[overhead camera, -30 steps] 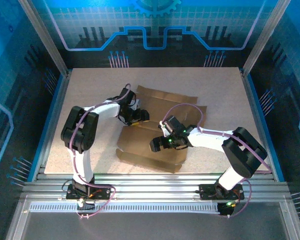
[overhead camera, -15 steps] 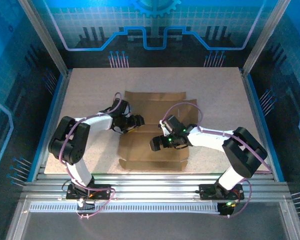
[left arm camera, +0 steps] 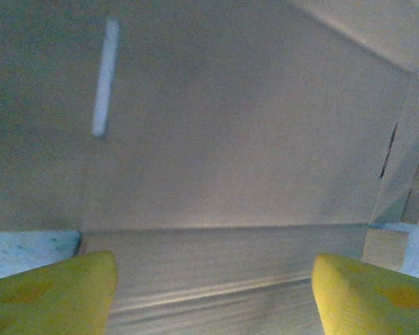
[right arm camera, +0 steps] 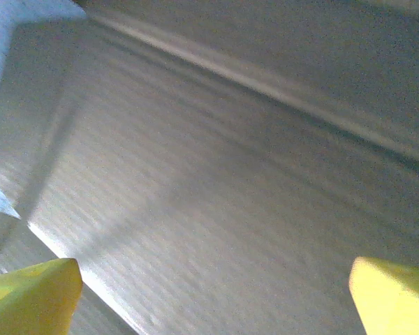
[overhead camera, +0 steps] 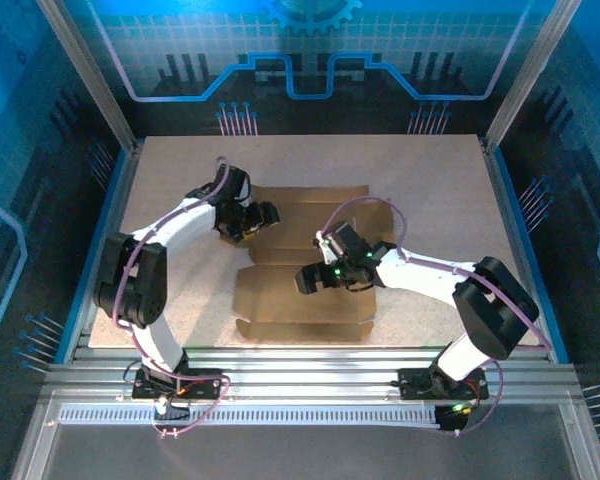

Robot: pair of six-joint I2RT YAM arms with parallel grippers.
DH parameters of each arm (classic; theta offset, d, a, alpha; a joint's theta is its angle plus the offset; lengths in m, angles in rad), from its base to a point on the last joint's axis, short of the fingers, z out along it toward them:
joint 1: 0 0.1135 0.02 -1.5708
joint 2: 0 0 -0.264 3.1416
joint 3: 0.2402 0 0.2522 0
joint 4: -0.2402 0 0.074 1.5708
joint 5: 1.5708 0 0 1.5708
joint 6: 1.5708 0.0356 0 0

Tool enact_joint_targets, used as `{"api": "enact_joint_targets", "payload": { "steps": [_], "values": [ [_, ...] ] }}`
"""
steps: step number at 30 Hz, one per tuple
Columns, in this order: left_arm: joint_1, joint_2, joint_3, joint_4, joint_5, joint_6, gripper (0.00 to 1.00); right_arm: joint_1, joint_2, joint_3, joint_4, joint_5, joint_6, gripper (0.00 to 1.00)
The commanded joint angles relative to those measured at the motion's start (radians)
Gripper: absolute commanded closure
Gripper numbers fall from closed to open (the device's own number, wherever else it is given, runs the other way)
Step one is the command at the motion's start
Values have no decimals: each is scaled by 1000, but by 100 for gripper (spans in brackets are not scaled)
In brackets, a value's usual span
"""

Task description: Fold the paper box

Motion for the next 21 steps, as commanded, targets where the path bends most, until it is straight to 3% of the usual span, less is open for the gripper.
{"api": "enact_joint_targets", "payload": {
  "steps": [1, 9, 21],
  "values": [
    [27, 29, 88, -93, -58, 51, 24, -1, 46, 95, -23, 10, -25, 1],
    [73, 193, 328, -144, -192, 102, 24, -42, 208, 268, -71, 25, -18, 0],
    [118, 470, 623, -143, -217, 127, 22, -57, 345, 367, -91, 12, 1, 0]
  ]
}}
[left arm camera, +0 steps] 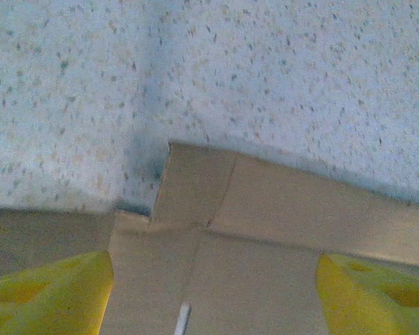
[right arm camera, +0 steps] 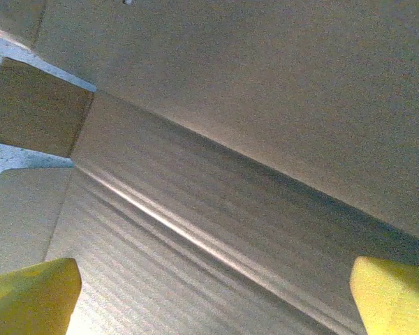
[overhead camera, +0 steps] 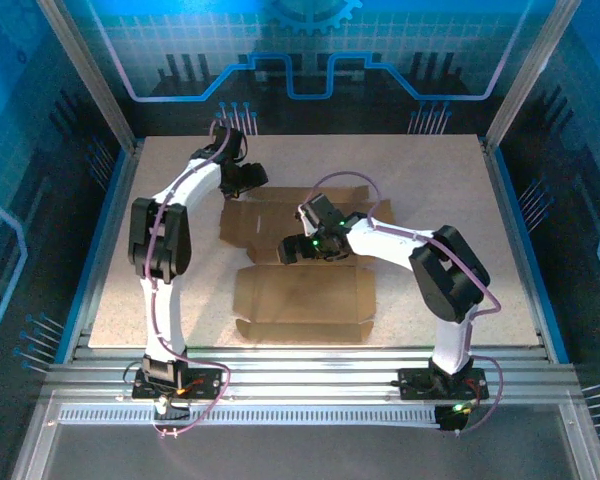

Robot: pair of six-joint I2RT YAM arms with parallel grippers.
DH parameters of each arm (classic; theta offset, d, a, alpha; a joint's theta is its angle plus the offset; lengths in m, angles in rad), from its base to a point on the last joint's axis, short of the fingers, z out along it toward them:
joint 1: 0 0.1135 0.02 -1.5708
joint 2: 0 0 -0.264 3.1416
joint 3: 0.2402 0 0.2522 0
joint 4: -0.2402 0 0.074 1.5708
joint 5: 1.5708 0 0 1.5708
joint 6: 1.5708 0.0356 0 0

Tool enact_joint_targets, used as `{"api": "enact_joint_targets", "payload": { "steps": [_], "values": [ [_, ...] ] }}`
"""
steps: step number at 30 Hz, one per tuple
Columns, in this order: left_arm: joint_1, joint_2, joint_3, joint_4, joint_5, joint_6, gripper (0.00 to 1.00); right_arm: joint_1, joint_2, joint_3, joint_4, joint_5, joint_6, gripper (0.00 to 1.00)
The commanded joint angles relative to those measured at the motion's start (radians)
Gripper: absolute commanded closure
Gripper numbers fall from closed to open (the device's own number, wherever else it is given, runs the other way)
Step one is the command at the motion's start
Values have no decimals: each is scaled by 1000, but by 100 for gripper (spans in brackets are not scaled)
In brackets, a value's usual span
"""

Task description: Fold the paper box

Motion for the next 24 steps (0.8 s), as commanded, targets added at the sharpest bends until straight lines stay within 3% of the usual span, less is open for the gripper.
{"api": "enact_joint_targets", "payload": {
  "steps": [1, 8, 13, 24],
  "values": [
    [19, 55, 71, -20, -3, 28, 21, -8, 32, 26, -35, -11, 13, 0],
    [33, 158, 147, 8, 137, 30, 14, -10, 55, 9, -24, -18, 41, 0],
    [31, 164, 107, 67, 237, 21, 13, -7, 65, 9, -34, -18, 41, 0],
    [5, 131, 73, 123, 305, 58, 13, -8, 90, 10, -34, -42, 37, 0]
  ]
}}
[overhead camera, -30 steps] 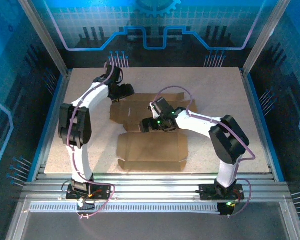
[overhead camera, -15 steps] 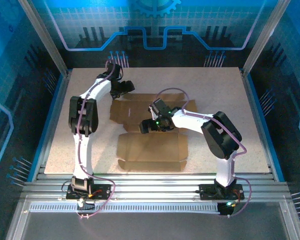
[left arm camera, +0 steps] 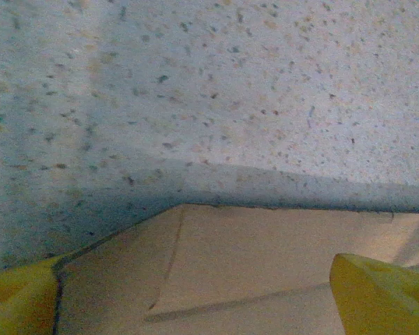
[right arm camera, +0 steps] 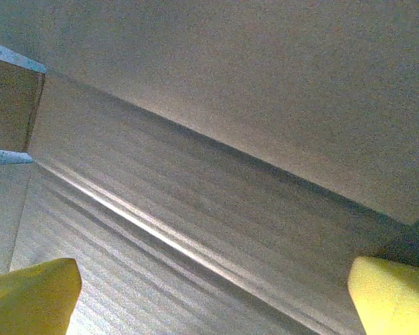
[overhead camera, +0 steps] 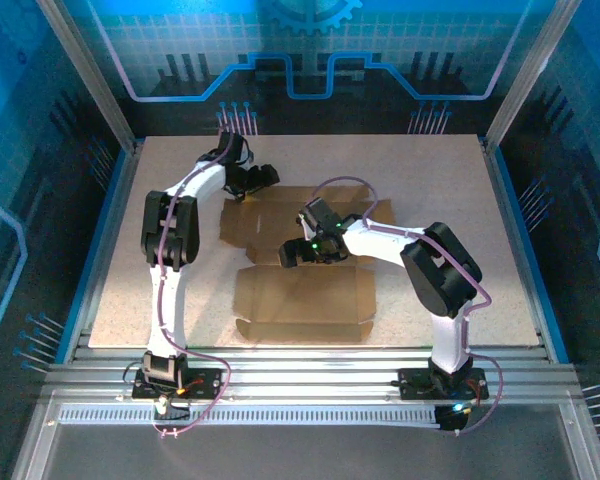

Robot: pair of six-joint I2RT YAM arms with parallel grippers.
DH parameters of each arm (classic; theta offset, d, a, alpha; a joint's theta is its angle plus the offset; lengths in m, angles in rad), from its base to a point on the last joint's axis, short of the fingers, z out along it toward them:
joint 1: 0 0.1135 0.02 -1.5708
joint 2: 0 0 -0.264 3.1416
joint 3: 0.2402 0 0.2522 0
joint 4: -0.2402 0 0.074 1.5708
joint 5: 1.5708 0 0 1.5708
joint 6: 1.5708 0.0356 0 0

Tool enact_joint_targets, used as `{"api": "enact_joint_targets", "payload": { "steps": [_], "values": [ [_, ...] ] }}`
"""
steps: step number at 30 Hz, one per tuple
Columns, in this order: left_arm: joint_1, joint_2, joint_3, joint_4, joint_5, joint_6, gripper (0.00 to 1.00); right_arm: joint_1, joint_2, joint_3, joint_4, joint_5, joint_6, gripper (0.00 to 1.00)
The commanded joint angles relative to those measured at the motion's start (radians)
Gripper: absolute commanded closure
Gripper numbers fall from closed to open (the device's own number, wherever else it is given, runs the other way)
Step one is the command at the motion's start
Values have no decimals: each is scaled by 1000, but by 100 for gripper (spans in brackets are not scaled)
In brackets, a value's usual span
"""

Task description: Fold the paper box

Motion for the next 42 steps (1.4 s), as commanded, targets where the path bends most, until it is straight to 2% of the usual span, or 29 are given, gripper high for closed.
{"api": "enact_joint_targets", "payload": {
  "steps": [1, 18, 29, 31, 34, 38, 42],
  "values": [
    [-16, -34, -4, 23, 45, 35, 13, -7, 48, 13, -30, -42, 8, 0],
    [-53, -51, 28, 76, 7, 34, 13, -2, 86, 7, -37, -59, 8, 0],
    [-54, -97, 38, 45, -212, 57, 11, -2, 83, -4, -31, -57, 10, 0],
    [-51, -103, 42, 43, -222, 62, 11, -1, 81, -5, -29, -57, 11, 0],
    [-50, -100, 52, 50, -171, 63, 10, 2, 84, -5, -26, -57, 13, 0],
    [-54, -74, 75, 72, -45, 65, 11, 4, 86, -5, -24, -59, 15, 0],
    [-69, -45, 96, 66, 1, 67, 11, 7, 87, -8, -23, -56, 13, 0]
  ]
}}
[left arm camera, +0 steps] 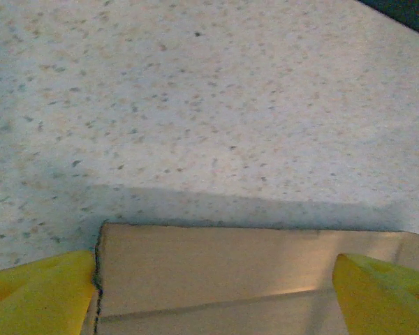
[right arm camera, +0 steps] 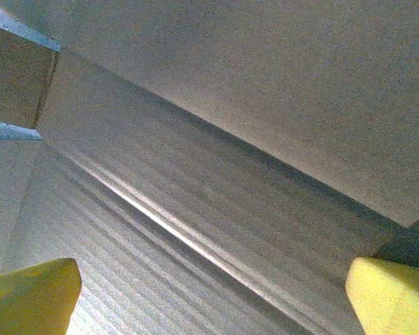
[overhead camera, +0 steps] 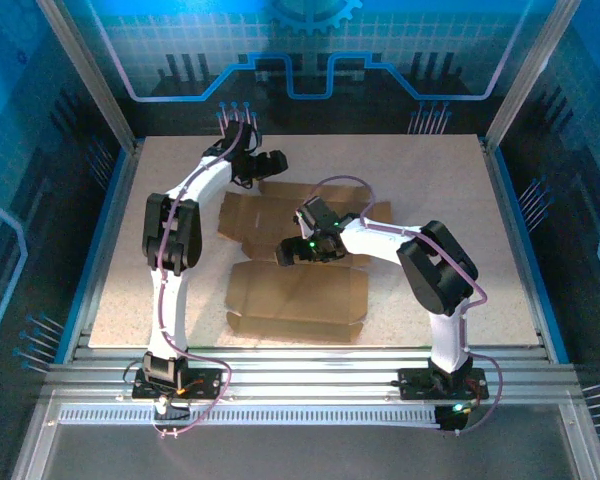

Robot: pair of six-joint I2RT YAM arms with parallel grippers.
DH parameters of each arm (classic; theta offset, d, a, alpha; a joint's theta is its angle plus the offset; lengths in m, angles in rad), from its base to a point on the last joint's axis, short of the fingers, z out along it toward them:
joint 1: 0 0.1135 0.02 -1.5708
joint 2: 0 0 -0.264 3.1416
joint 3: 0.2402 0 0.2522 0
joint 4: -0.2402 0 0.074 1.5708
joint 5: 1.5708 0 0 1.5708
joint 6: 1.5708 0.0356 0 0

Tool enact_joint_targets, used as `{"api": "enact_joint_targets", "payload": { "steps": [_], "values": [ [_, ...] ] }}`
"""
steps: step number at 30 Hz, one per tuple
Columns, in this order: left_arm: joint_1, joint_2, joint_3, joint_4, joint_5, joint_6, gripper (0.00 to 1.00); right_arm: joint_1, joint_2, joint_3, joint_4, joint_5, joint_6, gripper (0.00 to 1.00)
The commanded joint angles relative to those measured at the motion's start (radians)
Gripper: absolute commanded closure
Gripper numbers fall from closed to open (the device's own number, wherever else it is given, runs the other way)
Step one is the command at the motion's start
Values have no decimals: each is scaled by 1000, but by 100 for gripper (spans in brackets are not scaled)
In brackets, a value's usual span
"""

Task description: Fold the paper box

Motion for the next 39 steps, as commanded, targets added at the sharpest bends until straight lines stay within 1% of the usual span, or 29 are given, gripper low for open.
{"api": "enact_joint_targets", "payload": {
  "steps": [1, 4, 10, 13, 16, 19, 21, 22, 23, 29, 32, 39],
  "values": [
    [-20, 10, 42, 6, 91, 24, 11, 7, 58, -35, -42, -28, 13, 0],
    [-32, 34, 58, 10, 119, 11, 12, 6, 61, -38, -40, -29, 14, 0],
    [-49, 113, 122, -24, 119, -9, 12, 7, 56, -43, -40, -28, 14, 0],
    [-52, 113, 103, -5, 111, -23, 12, 6, 54, -46, -43, -25, 12, 0],
    [-51, 74, 68, 13, 66, -8, 11, 6, 53, -47, -44, -24, 10, 0],
    [-51, 34, 61, -16, -3, 32, 10, 6, 59, -47, -41, -28, 12, 0],
    [-50, 10, 55, -38, -56, 59, 6, 8, 61, -47, -38, -31, 13, 0],
    [-47, -2, 55, -53, -85, 68, 2, 8, 62, -46, -38, -33, 13, 0],
    [-41, -11, 54, -66, -108, 72, 1, 10, 64, -46, -38, -34, 13, 0],
    [28, -49, 10, -76, -118, 43, 1, 15, 64, -43, -39, -35, 15, 0],
    [52, -45, 1, -86, -120, 34, 1, 18, 65, -41, -40, -36, 13, 0],
    [68, 0, 28, -109, -130, 5, 1, 22, 66, -37, -47, -35, 10, 0]
  ]
}}
